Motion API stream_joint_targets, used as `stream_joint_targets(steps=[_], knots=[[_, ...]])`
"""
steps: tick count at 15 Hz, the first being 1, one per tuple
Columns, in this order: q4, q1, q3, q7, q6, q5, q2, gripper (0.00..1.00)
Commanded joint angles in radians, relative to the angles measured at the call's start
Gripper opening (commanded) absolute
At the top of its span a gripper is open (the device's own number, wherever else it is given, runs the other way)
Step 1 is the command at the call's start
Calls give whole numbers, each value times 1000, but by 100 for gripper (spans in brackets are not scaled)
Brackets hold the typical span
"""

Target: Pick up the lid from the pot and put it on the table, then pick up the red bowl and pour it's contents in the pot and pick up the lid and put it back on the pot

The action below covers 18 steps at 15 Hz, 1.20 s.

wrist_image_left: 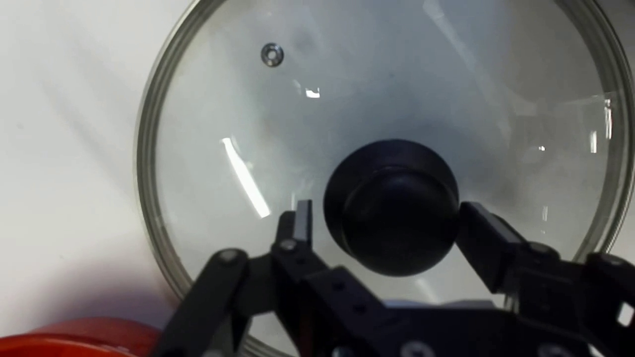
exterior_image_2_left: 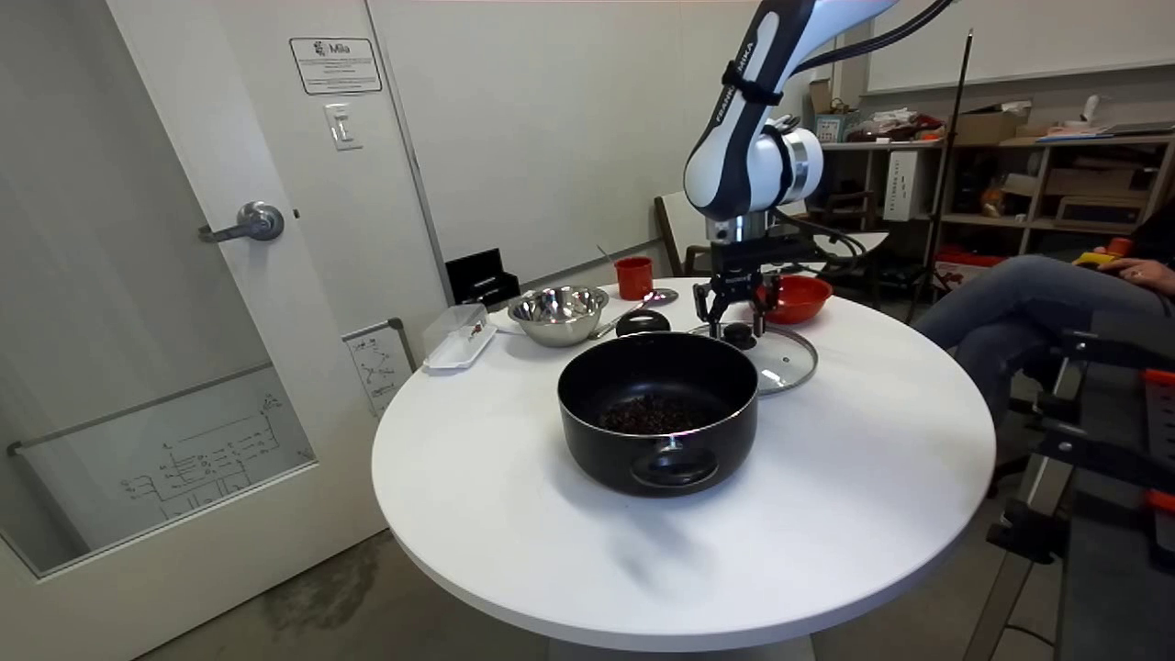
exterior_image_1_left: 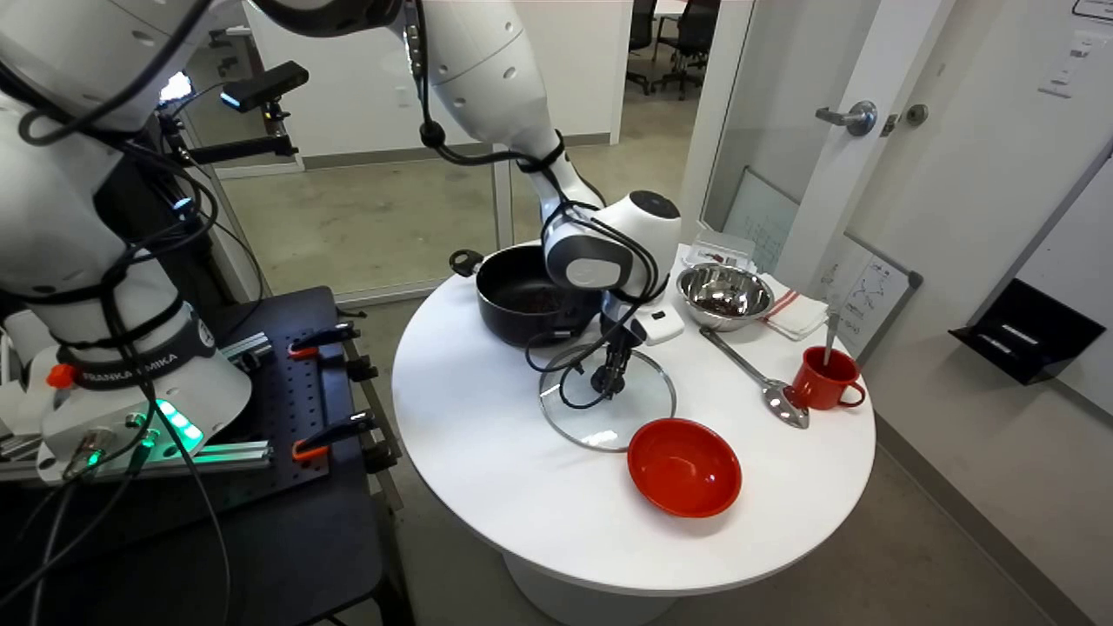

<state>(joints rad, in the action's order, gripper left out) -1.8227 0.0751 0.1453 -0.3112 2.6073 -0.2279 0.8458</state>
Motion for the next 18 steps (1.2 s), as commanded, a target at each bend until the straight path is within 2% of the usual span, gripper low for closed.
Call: stream_joint_targets(steps=[1,2,5,18], knots=[[46,-15,14,-44,-51,18,23,44],[52,-16,18,-48,-63,21,20,36],[69,-18,22,-60,-85,24,27,25],[81,-16,27,-97,-134,20,16,25]])
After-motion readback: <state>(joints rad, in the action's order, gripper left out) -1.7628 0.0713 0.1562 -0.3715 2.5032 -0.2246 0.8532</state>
